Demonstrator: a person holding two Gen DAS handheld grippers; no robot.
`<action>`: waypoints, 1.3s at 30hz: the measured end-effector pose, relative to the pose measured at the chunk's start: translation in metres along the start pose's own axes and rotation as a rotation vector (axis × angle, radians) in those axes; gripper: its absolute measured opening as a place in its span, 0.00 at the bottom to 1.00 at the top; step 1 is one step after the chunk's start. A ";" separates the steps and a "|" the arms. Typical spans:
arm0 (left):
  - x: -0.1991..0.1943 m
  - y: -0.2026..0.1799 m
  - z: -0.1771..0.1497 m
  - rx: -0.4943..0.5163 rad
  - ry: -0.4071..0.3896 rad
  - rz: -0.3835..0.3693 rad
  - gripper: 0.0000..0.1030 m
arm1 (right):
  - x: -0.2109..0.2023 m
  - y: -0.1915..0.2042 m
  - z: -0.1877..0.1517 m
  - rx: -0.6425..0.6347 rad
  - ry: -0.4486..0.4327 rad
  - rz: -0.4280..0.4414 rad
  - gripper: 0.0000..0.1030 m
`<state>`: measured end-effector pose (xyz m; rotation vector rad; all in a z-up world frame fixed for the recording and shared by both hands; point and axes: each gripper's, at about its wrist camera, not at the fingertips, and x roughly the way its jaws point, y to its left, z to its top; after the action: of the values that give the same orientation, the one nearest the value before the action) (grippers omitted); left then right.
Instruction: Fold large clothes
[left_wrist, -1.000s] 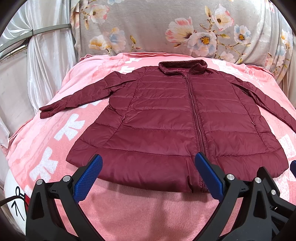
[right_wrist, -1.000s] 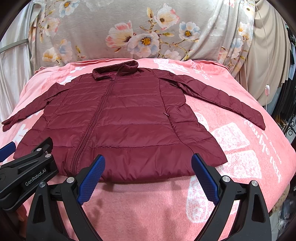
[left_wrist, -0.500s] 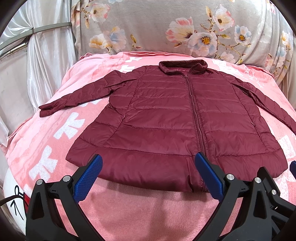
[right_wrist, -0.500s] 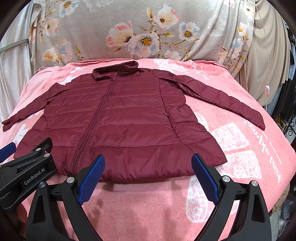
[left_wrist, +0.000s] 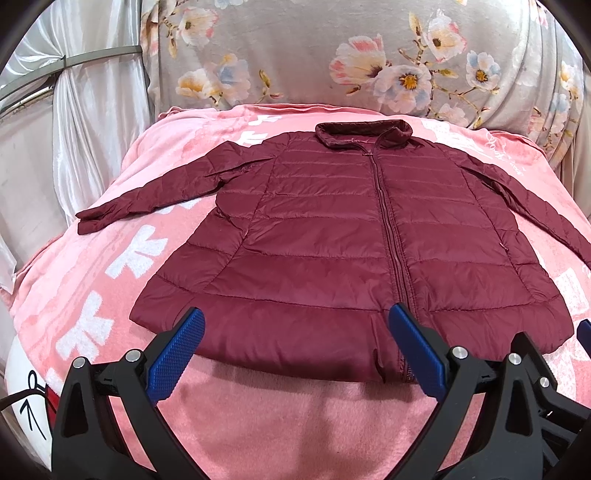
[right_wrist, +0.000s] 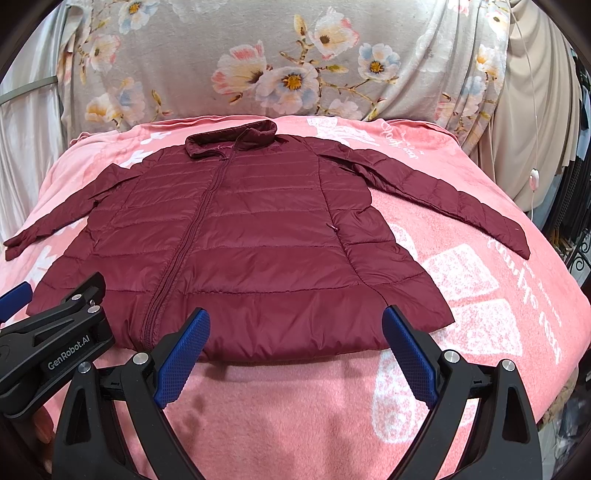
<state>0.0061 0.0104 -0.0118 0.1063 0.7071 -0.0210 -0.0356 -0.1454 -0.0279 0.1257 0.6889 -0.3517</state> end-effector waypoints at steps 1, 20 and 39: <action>-0.001 0.000 0.000 -0.001 -0.002 0.001 0.94 | 0.000 0.000 0.000 0.000 0.000 -0.001 0.90; 0.016 0.015 0.012 -0.106 0.038 -0.063 0.94 | 0.031 -0.082 0.024 0.171 -0.022 0.005 0.89; 0.062 0.026 0.048 -0.139 0.005 -0.024 0.94 | 0.147 -0.352 0.045 0.871 -0.017 -0.123 0.87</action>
<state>0.0856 0.0322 -0.0129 -0.0351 0.7126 0.0057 -0.0293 -0.5247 -0.0864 0.9075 0.4871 -0.7547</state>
